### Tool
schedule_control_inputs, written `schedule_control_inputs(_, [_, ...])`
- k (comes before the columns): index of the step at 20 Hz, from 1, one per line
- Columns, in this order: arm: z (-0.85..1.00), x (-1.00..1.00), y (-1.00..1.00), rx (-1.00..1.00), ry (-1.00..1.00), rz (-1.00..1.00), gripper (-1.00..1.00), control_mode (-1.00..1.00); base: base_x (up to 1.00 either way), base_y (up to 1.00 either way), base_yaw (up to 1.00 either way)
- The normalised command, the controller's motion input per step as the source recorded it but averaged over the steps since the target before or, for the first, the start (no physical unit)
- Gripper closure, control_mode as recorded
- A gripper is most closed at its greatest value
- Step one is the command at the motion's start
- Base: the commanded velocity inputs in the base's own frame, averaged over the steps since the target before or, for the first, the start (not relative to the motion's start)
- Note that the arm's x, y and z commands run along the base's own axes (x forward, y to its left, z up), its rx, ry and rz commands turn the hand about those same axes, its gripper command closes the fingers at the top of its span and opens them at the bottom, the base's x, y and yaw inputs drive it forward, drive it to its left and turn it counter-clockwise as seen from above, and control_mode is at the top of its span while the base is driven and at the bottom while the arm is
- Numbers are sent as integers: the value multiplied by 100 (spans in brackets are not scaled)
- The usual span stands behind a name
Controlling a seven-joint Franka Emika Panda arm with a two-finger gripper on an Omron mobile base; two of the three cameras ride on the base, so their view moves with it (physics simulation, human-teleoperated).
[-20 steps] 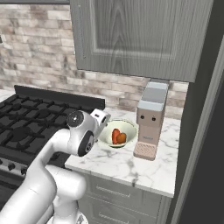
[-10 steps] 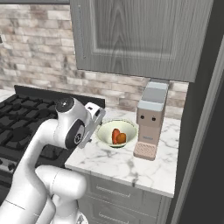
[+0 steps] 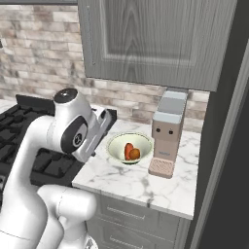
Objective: Take the sweet potato, bell pepper, and mango from the freezer and place them in the bowl on the counter.
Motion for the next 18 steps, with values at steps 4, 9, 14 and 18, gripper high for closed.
schedule_control_inputs(4, [3, -98, 5, 0, -17, 1, -100, -100, 0, 0, 0])
schedule_control_inputs(9, [27, -84, 20, 0, -16, 1, -100, -100, 0, 0, 0])
schedule_control_inputs(14, [71, -52, 18, 0, 0, 9, -100, -100, 0, 0, 0])
schedule_control_inputs(18, [47, -41, 28, 0, 0, 11, -100, -100, 0, 0, 0])
